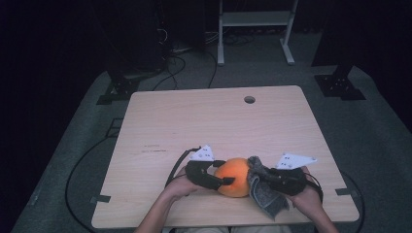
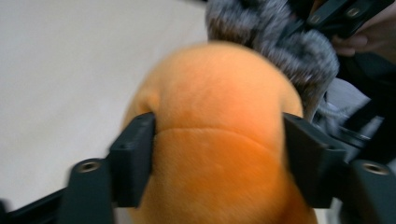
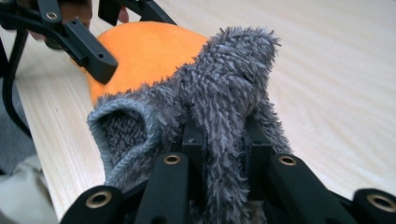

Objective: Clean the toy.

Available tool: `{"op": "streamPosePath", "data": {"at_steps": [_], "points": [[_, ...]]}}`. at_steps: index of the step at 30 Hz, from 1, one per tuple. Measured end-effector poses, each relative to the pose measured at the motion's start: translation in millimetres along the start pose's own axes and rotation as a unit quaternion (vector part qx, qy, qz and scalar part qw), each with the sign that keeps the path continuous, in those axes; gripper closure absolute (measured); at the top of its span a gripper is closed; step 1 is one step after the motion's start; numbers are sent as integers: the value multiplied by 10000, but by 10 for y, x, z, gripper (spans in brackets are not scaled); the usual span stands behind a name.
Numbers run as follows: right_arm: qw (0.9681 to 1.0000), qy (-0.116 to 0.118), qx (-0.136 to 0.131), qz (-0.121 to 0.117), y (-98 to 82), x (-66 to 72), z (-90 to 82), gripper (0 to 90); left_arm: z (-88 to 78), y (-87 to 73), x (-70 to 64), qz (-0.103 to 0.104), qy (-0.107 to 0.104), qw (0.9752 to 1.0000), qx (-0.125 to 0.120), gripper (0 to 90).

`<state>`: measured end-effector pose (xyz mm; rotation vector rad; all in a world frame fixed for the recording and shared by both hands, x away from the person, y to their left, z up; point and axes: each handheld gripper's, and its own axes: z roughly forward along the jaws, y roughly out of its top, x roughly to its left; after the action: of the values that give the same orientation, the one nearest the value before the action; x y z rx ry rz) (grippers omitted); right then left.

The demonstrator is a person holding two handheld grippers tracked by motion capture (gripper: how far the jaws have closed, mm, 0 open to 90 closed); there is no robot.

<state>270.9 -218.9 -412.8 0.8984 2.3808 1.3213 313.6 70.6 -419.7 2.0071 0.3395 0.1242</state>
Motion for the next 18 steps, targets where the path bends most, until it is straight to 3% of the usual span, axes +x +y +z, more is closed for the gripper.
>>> {"op": "streamPosePath", "data": {"at_steps": [1, 2, 3, 4, 6, 9, 11, 13, 16, 17, 18], "points": [[9997, -132, -189, -61, 41, 11, -25, 752, -2, 38, -68, 675, 322, 9971, -126, 358], [9997, -132, -189, -61, 41, 11, -25, 752, -2, 38, -68, 675, 322, 9971, -126, 356], [9993, -254, -250, -104, 54, 27, -23, 752, 14, 50, -92, 982, 530, 9937, -91, 356], [9986, -409, -250, -211, 72, 48, 1, 753, 28, 46, -80, 1039, 582, 9929, 47, 332], [9986, -412, -178, -286, 73, 65, 85, 753, 54, 13, -2, 481, 382, 9976, 334, 208], [9993, -148, -127, -313, 39, 115, 209, 753, 10, -38, 94, -123, 360, 9992, 146, 159], [9991, -171, -156, -345, 43, 142, 214, 751, 10, -67, 125, -223, 419, 9984, 307, 195], [9996, -91, -154, -222, 8, 91, 221, 750, 21, -100, 121, -229, 383, 9985, 325, 209], [9999, -41, -60, 134, -96, -68, 241, 748, 28, -128, 108, -120, 361, 9987, 345, 211], [9993, -96, 54, 350, -158, -161, 248, 747, 20, -141, 116, -116, 331, 9987, 368, 211], [9990, -134, 113, 407, -181, -185, 256, 748, 20, -141, 116, -116, 331, 9987, 368, 211]]}}
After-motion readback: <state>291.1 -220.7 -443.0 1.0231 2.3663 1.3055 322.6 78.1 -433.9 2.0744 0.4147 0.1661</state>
